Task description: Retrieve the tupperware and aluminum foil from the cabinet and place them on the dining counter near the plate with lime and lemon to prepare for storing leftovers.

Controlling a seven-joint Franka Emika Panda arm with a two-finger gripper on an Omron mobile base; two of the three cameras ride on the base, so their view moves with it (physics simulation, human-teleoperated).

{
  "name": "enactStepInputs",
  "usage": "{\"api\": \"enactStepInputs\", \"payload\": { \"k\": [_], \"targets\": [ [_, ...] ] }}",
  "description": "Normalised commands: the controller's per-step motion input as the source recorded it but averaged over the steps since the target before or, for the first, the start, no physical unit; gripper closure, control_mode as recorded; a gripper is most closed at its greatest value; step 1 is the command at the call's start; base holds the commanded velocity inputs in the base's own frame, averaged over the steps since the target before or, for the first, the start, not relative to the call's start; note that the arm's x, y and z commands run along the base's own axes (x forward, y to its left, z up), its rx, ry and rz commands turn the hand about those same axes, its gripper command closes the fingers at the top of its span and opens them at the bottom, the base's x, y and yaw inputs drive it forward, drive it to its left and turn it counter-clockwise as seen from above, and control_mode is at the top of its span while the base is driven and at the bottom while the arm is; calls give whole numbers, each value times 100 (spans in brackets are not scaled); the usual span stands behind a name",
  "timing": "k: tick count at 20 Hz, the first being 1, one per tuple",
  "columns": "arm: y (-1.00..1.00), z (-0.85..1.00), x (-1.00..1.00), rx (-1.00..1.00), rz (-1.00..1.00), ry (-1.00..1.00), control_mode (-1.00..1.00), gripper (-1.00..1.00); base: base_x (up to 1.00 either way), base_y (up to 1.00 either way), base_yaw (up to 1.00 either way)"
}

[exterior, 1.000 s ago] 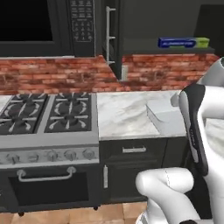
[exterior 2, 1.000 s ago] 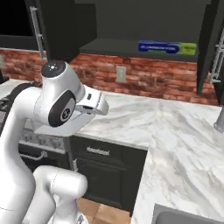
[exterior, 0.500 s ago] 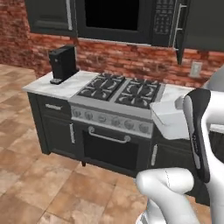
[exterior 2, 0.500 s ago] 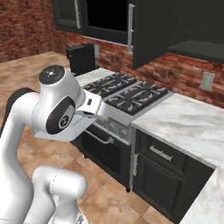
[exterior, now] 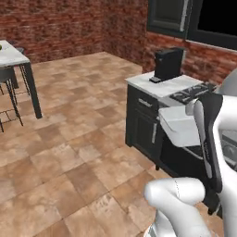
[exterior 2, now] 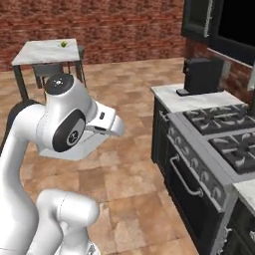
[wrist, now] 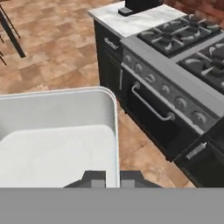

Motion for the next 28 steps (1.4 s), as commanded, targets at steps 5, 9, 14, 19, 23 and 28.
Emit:
{"api": "enactStepInputs", "payload": {
  "k": [5, 9, 14, 19, 23, 28],
  "targets": [
    [0, 0, 0, 0, 0, 0, 100, 100, 83, 0, 75],
    [0, 0, 0, 0, 0, 0, 100, 100, 100, -11, 51],
    [0, 0, 0, 0, 0, 0, 100, 100, 100, -28, 34],
    [0, 0, 0, 0, 0, 0, 100, 100, 100, -57, 20],
    [0, 0, 0, 0, 0, 0, 100, 100, 100, -68, 2],
    [0, 0, 0, 0, 0, 0, 100, 100, 100, -57, -7]
  ]
}}
